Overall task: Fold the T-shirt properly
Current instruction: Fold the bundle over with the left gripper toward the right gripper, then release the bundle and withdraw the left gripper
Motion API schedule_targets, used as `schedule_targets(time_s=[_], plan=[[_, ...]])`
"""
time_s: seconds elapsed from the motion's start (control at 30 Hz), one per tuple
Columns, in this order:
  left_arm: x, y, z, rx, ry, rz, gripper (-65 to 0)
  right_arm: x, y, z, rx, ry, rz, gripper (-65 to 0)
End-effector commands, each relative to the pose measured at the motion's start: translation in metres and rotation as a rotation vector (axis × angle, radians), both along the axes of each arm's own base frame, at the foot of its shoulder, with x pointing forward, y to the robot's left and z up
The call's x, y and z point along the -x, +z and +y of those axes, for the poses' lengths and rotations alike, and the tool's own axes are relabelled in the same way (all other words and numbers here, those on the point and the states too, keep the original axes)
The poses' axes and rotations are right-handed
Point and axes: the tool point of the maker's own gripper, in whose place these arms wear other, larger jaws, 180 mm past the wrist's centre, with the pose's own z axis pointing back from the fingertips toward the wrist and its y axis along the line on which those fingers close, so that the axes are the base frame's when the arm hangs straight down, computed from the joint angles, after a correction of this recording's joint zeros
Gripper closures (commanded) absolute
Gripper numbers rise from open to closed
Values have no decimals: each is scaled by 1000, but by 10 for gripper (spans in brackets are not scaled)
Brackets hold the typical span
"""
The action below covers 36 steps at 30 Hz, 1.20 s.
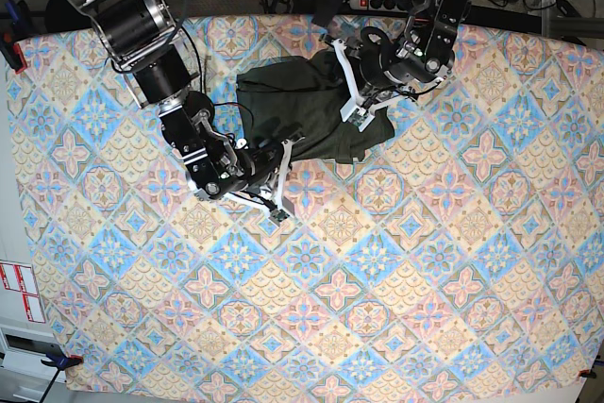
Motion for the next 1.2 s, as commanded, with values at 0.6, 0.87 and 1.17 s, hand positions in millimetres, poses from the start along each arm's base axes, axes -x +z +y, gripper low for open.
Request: schedule_targets(time_s=[0.6, 0.87, 1.17], plan=[[-63, -26, 0, -92, -56, -54, -109, 49, -14, -66, 106, 15, 16, -78], [-100, -9, 3, -196, -121, -172, -112, 73, -14, -79, 122, 36, 20, -78], [-139, 14, 12, -252, -121, -267, -114, 87, -10, -81, 119, 58, 11, -78]])
